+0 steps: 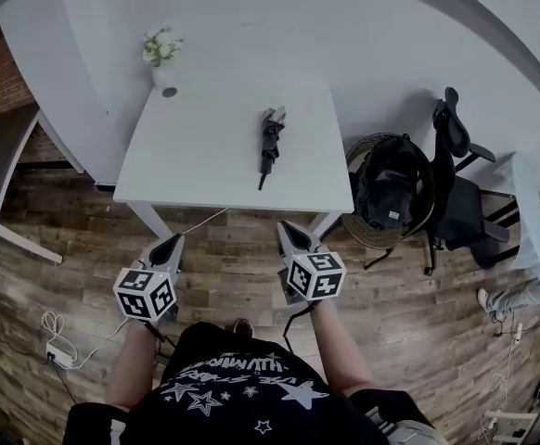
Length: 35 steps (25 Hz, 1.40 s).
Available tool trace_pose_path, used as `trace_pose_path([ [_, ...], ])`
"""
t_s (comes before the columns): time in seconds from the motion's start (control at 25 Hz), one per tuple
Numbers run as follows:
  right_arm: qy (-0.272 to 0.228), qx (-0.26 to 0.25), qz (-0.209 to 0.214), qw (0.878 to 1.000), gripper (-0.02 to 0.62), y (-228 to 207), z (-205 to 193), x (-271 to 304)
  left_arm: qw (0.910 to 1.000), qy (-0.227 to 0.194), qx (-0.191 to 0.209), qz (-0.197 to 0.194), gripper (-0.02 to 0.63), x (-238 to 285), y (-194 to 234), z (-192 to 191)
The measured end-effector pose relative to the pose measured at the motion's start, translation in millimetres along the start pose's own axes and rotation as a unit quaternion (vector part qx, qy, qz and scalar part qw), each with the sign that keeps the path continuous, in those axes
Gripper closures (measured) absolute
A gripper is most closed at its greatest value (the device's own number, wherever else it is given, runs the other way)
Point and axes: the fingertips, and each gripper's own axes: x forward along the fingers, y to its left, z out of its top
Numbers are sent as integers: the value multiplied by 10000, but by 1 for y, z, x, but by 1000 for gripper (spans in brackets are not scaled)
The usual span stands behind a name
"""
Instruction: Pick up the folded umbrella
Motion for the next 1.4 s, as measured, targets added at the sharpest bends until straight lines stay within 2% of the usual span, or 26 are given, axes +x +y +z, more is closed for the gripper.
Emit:
trace_pose_path([
  [0.36,81,199,-60,9998,578,-24,-2,22,9999,109,-48,-29,603,36,1,6],
  [0.68,106,321,-387,9987,578,-62,16,63,9995,180,-8,-254,603,104,22,27],
  [1.2,323,326,-901,9949,578,-108,68,176,9986,169,-66,-490,603,213,85,92],
  [1.4,620,399,-1047,9918,578,-119,70,206,9981,235,-129,-551,603,239,105,104],
])
